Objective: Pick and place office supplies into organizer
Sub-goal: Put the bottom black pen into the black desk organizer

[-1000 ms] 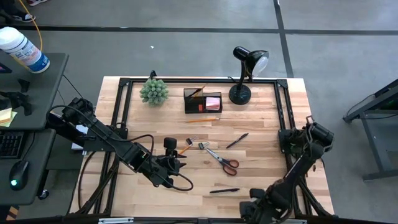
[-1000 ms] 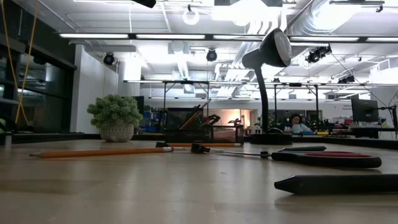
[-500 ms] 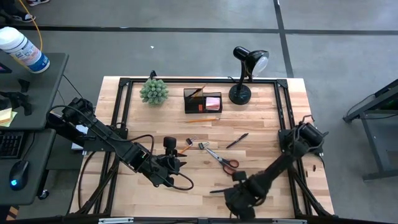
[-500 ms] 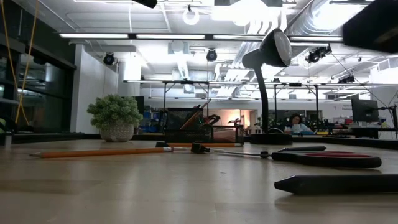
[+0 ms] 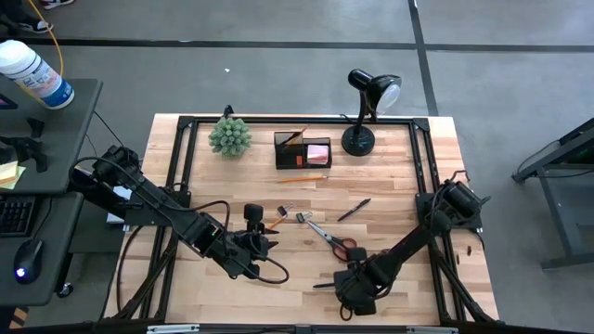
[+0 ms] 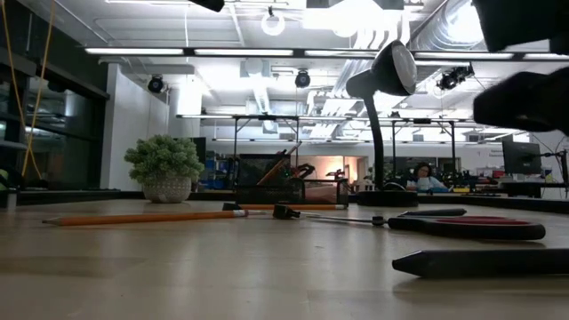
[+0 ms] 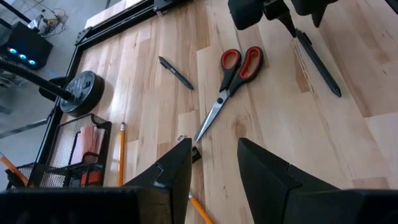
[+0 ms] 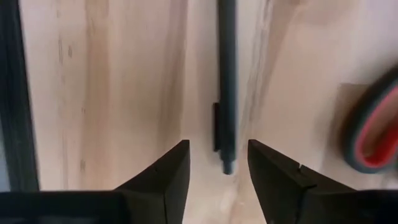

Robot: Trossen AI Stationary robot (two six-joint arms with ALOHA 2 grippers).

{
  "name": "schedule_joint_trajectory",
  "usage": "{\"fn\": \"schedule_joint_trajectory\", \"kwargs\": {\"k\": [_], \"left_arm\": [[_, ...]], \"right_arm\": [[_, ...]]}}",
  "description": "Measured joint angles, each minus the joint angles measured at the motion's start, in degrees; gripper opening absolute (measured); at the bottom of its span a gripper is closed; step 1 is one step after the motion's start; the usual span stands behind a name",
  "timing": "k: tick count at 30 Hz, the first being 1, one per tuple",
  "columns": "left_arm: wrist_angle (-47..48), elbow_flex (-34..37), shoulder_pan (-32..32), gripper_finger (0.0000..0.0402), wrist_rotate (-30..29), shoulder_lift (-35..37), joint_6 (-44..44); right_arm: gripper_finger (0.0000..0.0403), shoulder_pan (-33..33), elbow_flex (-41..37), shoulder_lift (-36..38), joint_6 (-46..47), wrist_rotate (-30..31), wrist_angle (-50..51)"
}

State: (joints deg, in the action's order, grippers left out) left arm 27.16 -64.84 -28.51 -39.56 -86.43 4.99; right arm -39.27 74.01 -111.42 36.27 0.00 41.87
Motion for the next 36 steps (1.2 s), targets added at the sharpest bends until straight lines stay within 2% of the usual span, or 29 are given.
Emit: {"fn": "schedule_joint_trajectory", "kwargs": {"k": [6, 20, 31, 36], "left_arm": [[0.00, 0.00, 0.00, 0.0117, -0.12, 0.00, -0.06], [0.04, 0.00, 0.00, 0.0117, -0.43, 0.00, -0.20], [0.04, 0.00, 0.00, 0.0117, -0.60, 0.00, -0.21], [0.07, 0.00, 0.00, 0.0117, -1.05, 0.00, -0.21]], "right_arm": [[0.0131, -0.11, -0.08, 0.00, 0.26, 1.63, -0.31], [0.0116, 0.31, 0.08, -2.72, -0.28, 0.76, -2.61], [0.0015, 0.33, 0.09, -2.80, -0.33, -0.78, -3.52], [0.0006, 0.32, 0.45, -2.82, -0.30, -2.31, -3.19]]}}
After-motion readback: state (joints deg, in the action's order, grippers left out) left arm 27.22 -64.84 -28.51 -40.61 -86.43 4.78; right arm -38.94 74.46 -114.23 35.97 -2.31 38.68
